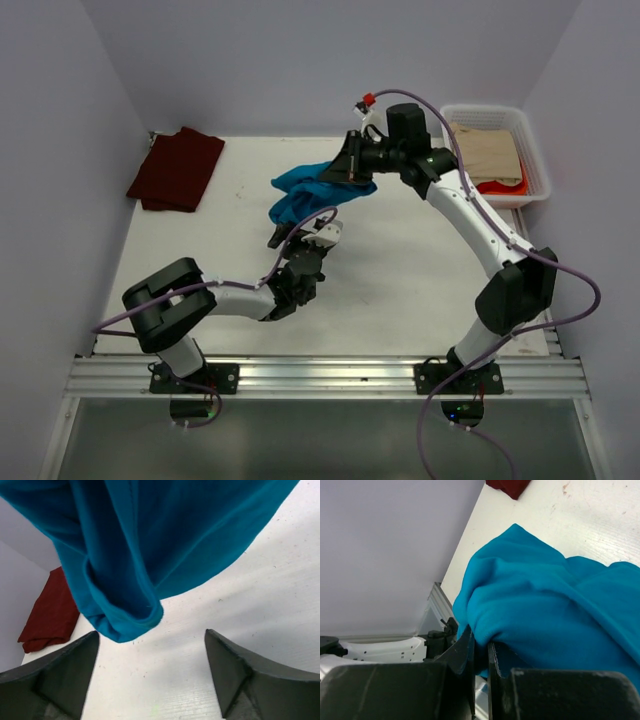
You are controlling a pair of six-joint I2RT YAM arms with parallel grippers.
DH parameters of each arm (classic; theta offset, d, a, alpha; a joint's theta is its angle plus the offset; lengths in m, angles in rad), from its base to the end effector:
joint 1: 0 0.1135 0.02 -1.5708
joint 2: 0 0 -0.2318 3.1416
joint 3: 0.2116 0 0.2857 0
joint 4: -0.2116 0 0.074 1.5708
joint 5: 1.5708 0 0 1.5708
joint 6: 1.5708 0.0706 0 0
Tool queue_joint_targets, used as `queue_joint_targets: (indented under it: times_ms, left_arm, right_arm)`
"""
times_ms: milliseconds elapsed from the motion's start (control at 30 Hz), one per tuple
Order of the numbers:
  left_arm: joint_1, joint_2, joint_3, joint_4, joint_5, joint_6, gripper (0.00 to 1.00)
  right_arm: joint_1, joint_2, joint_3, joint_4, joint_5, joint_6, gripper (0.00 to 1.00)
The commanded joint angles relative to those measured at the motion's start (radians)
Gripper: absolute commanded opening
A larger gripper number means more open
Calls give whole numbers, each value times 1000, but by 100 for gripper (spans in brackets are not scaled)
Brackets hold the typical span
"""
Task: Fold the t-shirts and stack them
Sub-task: Flatten the tshirt out
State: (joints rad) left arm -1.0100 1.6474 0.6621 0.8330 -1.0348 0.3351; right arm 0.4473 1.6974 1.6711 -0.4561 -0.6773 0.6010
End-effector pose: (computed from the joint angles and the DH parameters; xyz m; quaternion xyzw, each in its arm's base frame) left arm 0.2380 -0.2649 0.1283 0.1589 0.7166 0.1668 0.6584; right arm 0.3815 0.2321 0.3362 -0.1095 0.8178 0.4905 0.2805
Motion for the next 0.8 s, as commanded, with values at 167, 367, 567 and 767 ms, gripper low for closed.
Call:
queue_joint_targets:
  times_ms: [167,367,567,767]
  left_arm:
    - [8,-12,28,90,33,7,56]
    - [8,-41,33,80,13,18,5]
    - [-33,-167,30,34,-51,30,0]
    - [-79,-299,8,-60,-73,-16,0]
  right_arm:
    - [18,-99,-37,45,-51,-6,0]
    - [21,-119,-79,59,-42,-3,0]
    - [22,-101,-73,4,15,-38,0]
    - [19,-51,-67,19,55,-12,0]
